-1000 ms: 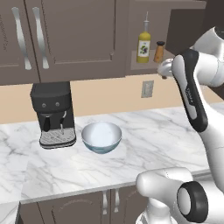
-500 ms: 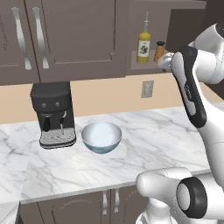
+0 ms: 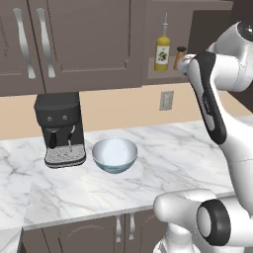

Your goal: Retrieve the bottle and the shaker from the cabinet and place them next to the mixing bowl on the counter. Then add garlic from the fridge to the mixing bowl.

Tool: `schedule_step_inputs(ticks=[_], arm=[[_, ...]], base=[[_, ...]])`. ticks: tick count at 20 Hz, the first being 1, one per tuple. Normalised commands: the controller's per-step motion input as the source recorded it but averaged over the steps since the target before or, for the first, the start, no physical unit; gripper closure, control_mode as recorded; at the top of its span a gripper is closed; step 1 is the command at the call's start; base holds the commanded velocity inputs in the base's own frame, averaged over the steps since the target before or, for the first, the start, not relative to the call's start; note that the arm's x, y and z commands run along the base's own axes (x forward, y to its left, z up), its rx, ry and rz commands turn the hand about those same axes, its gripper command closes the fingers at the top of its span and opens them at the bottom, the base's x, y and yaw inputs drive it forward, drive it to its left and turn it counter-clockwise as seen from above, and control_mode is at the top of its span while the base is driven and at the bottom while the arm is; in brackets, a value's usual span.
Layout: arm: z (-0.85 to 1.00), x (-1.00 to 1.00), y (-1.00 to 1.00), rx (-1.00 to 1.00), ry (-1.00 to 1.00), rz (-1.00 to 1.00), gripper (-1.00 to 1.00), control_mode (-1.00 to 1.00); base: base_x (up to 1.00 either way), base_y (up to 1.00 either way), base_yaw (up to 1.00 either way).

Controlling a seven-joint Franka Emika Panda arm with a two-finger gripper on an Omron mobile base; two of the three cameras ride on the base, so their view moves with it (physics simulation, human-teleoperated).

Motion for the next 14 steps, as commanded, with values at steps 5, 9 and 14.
schedule_step_inputs(ticks=[5, 9, 14], arm=[[0.28, 0.27, -0.06, -0.02, 0.00, -0.04, -1.00, -1.00], [0.02, 0.56, -0.27, 0.00, 0.03, 0.00, -1.00, -1.00], [0.00, 0.52, -0.30, 0.00, 0.04, 0.00, -1.00, -1.00]], base=[[0.00, 0.00, 0.00], [0.00, 0.00, 0.00], [0.00, 0.00, 0.00]])
